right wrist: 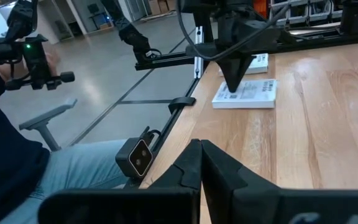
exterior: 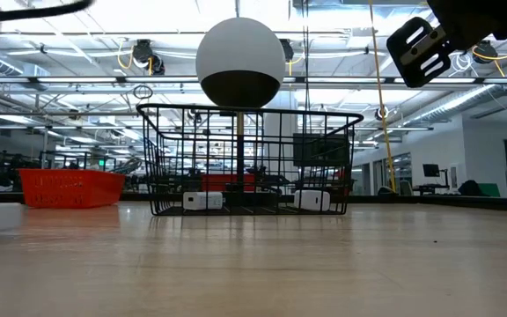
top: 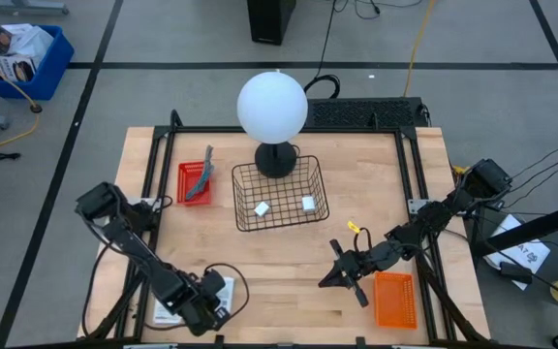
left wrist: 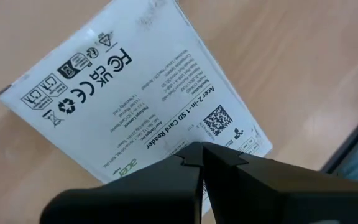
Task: Pick and place items into bin
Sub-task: Put the right white card reader box into the orange bin
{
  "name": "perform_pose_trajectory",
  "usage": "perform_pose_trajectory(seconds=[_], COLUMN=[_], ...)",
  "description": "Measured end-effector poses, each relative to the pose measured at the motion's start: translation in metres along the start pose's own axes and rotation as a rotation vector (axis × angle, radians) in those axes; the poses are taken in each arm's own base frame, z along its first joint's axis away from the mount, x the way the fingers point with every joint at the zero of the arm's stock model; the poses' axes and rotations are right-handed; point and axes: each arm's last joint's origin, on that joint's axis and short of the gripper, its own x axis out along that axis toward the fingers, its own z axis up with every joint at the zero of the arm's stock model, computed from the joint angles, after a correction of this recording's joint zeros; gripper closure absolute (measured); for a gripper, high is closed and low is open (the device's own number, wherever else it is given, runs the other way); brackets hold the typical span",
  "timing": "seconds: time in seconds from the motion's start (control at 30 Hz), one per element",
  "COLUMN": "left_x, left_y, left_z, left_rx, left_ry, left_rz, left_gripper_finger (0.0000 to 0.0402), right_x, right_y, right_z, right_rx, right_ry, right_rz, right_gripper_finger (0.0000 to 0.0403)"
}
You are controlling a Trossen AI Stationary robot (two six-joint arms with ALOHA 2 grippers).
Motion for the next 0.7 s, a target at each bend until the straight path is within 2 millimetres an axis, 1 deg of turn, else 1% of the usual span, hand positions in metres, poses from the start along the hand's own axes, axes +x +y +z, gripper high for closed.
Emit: perform_pose_trajectory(seconds=[0.13, 0.27, 0.53, 0.7], left_x=[0.002, 0.008, 0.039, 0.048], left_y=[-0.001, -0.003, -0.016, -0.021], left_z=[0.011, 0.02, 0.037, 0.05], left_rx=[-0.02, -0.049, -0.062, -0.061], left_ry=[-0.015, -0.025, -0.06, -0.12], left_rz=[0.003, 0.0, -0.107, -0.159], left_gripper_finger=[0.0394, 0.0394, 0.0394, 0.0394], right_x=[0.0, 0.0, 0.0, 0.0], right_y=[0.0, 0.0, -0.001, -0.001], right_z=[0.0, 0.0, -0.002, -0.002], right_rx=[0.0, 0.0, 0.001, 0.003], right_ry=[0.0, 0.002, 0.016, 0.016], right_rz=[0.0, -0.001, -0.005, -0.005], right_gripper_finger=[0.0403, 0.0403, 0.0403, 0.0403])
